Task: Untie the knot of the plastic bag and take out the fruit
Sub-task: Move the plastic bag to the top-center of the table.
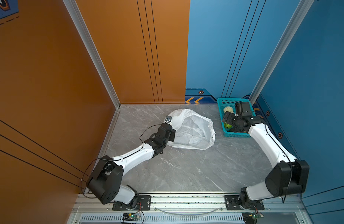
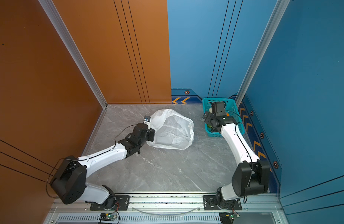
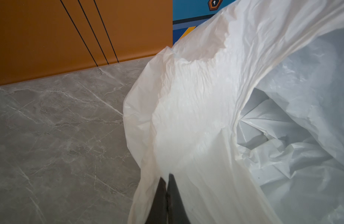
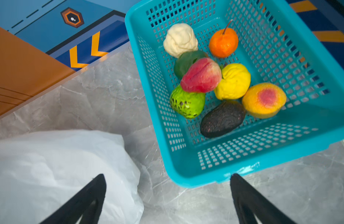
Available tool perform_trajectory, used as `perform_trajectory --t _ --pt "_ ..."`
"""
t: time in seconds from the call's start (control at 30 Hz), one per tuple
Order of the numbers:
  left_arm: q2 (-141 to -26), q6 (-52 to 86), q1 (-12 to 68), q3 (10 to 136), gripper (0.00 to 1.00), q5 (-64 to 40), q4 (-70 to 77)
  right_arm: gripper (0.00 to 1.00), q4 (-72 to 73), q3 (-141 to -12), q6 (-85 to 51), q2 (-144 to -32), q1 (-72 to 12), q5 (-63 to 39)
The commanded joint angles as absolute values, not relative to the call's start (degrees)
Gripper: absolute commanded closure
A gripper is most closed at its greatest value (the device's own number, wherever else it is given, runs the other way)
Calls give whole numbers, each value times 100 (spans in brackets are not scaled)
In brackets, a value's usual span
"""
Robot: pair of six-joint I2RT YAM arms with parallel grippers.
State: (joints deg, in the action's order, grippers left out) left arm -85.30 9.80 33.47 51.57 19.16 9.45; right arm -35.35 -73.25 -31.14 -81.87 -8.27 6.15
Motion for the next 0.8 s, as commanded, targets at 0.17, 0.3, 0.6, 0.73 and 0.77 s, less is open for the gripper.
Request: perform_trajectory --t 0.17,0.3,0.6,0.73,0.77 --pt "-9467 678 2990 6086 100 1456 1713 0 -3967 -6334 -3892 -7071 -1431 982" --pt "-9718 664 2922 6281 100 1296 1824 0 -4041 -6142 -3916 -6838 -1503 993" --pt "-9234 772 2967 5955 21 838 1742 0 -4017 -6059 -3684 -6757 -1478 1019" --pt "-8735 948 3106 5506 2 710 1535 0 -3932 -6000 -3571 -6712 -1439 999" --pt "-8588 960 3160 5381 2 692 1500 0 -3908 -5975 -3547 -6699 -1434 991"
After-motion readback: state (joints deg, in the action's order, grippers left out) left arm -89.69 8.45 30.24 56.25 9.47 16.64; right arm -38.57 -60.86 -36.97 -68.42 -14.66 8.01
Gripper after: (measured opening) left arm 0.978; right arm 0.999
